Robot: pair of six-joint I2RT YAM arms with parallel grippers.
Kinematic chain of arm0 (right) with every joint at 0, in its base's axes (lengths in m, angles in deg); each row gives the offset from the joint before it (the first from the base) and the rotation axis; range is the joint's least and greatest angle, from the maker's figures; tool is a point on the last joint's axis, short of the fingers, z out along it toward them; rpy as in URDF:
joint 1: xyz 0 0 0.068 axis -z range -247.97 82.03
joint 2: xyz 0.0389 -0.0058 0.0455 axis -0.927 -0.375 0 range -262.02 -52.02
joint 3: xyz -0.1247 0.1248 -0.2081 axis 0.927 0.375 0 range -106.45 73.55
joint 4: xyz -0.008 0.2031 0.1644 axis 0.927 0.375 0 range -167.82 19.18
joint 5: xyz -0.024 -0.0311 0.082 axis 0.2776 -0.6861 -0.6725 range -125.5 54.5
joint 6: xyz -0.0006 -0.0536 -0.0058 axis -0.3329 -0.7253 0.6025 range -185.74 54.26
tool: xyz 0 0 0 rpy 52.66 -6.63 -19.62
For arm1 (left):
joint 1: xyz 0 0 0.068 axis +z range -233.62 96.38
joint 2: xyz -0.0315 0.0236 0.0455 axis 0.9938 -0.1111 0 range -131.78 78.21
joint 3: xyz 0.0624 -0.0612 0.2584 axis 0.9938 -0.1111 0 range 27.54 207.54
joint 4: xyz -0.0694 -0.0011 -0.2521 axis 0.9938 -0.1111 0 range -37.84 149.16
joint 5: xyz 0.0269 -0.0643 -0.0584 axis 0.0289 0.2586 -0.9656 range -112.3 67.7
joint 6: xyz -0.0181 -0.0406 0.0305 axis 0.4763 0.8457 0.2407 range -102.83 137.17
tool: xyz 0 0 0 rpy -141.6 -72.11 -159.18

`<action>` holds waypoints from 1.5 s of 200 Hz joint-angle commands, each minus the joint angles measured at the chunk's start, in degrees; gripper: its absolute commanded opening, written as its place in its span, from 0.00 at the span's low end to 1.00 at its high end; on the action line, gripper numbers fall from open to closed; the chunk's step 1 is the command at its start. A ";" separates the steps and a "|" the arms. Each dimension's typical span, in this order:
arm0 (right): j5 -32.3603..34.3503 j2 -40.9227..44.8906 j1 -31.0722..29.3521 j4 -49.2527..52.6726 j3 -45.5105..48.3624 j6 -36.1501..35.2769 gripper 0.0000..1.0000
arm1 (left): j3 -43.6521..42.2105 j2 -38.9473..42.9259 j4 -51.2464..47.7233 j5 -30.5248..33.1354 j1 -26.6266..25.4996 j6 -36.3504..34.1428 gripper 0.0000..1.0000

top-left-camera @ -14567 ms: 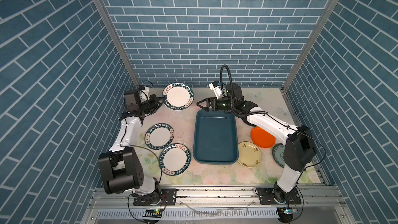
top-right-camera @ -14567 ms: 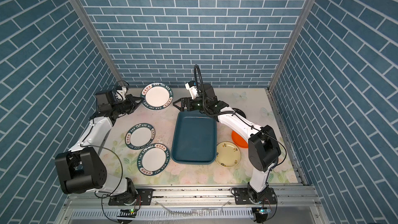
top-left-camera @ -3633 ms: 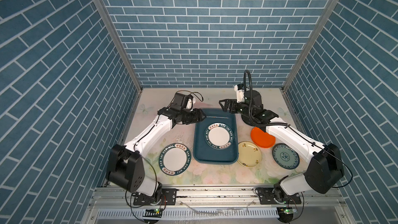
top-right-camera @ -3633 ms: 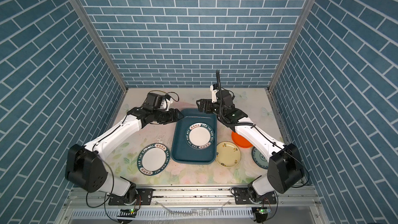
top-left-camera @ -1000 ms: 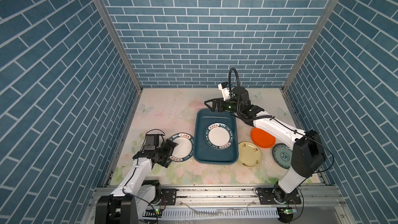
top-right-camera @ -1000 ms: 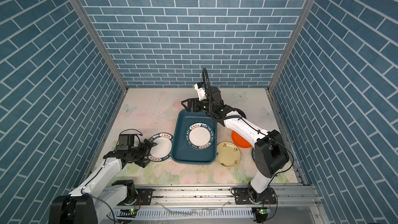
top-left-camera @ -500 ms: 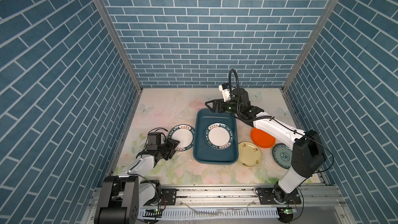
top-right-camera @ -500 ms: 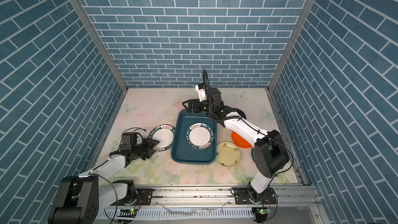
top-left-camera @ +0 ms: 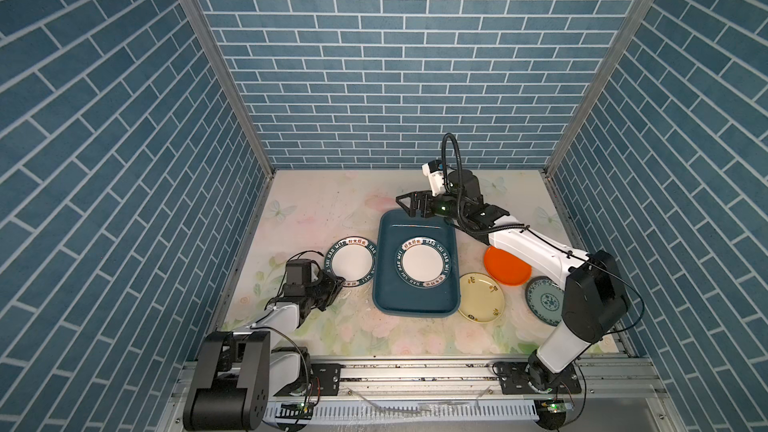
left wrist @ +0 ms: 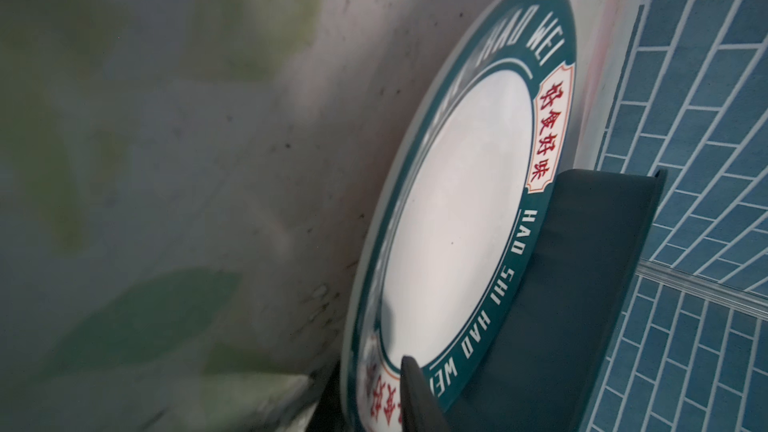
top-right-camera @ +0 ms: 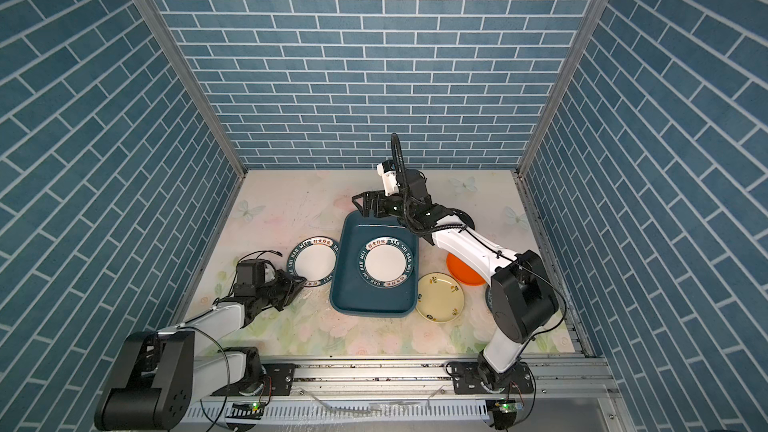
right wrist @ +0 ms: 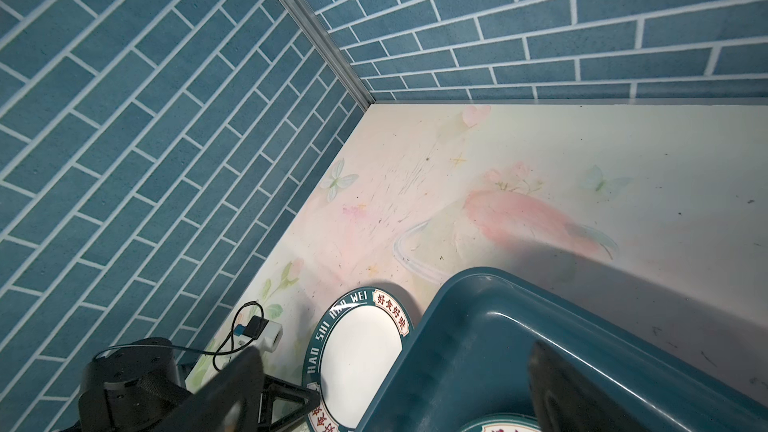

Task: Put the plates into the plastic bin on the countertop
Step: 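Close the left gripper on the edge of that green-rimmed plate, then lift the plate with the left gripper and carry it over the bin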

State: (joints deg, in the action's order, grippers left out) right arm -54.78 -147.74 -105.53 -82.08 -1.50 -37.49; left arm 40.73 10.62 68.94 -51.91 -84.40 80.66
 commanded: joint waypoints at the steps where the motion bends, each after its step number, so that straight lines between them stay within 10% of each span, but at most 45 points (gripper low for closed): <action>1: 0.91 1.77 0.03 0.16 0.07 -0.39 0.99 | -1.18 -0.76 -1.51 2.01 -0.19 -0.67 0.19; 191: 1.57 2.67 0.03 -0.15 0.34 -0.61 0.99 | 12.63 16.83 -14.03 5.30 -0.10 1.64 0.03; 300: 11.66 9.78 2.61 7.50 3.29 -2.02 0.99 | 32.33 -0.80 -13.94 -1.81 -12.32 -8.85 0.02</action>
State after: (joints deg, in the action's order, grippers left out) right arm -47.33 -140.96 -104.09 -77.90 0.55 -38.19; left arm 67.84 13.57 53.25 -51.19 -93.27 76.13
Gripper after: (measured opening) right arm 0.988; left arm 0.079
